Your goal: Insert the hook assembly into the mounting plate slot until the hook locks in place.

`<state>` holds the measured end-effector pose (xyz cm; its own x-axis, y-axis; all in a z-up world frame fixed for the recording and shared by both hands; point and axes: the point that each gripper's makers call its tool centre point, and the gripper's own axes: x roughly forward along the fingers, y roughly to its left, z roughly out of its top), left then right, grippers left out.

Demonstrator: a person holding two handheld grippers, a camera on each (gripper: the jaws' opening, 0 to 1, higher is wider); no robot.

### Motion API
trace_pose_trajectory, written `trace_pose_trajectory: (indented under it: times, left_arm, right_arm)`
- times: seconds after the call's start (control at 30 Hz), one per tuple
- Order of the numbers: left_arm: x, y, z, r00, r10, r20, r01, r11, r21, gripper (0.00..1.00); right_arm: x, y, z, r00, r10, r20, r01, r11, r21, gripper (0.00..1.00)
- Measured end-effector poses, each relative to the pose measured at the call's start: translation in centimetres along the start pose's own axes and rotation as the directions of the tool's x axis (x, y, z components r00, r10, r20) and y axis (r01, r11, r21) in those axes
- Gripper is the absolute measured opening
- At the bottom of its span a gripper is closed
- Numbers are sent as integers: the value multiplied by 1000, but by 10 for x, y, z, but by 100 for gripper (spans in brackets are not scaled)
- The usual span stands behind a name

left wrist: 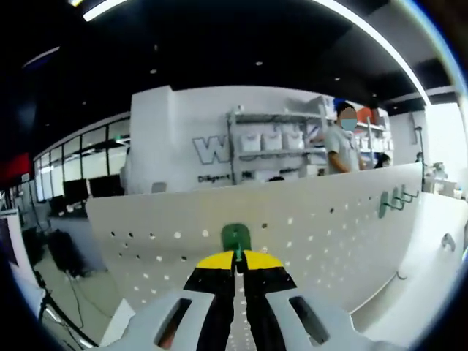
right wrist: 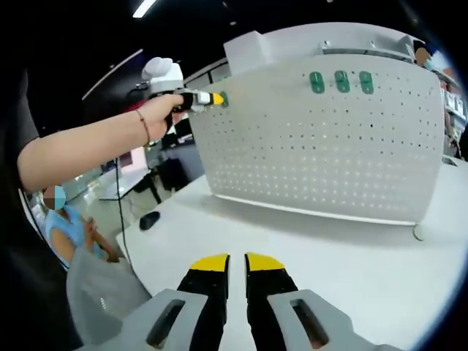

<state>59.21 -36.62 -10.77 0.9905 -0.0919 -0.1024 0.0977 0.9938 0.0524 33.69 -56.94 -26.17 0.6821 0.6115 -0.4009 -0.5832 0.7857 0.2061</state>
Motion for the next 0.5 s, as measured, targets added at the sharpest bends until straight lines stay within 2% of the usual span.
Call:
trace_pose_trajectory:
  times: [0.1, 0.23, 0.27, 0.33, 0.4, 0.5]
  left_arm:
    - [0, 0, -1, 1000, -4, -7, 4, 999, -41, 3]
    - [-1, -1, -2, 1000, -1, -28, 1, 1000, -10, 3]
    - [-1, -2, -8, 998, -14, -66, 15, 1000, 5, 3]
    - [-1, -2, -5, 998, -13, -58, 13, 1000, -11, 3]
    - [-2, -3, -13, 994, -22, -106, 22, 1000, -4, 5]
    - [-3, -6, -18, 993, -26, -113, 24, 1000, -15, 26]
  right_arm:
    - [0, 0, -1, 1000, 0, -2, 0, 1000, 0, 6]
    - [1, 1, 0, 1000, 0, -6, 0, 1000, -6, 7]
    - [1, 1, 0, 1000, -3, -6, 3, 1000, -12, 8]
    - [0, 0, 2, 1000, -5, -5, 5, 1000, -15, 8]
    - [0, 0, 3, 1000, -7, 0, 7, 1000, -16, 8]
    - [-1, -2, 4, 1000, -10, 2, 11, 1000, -16, 8]
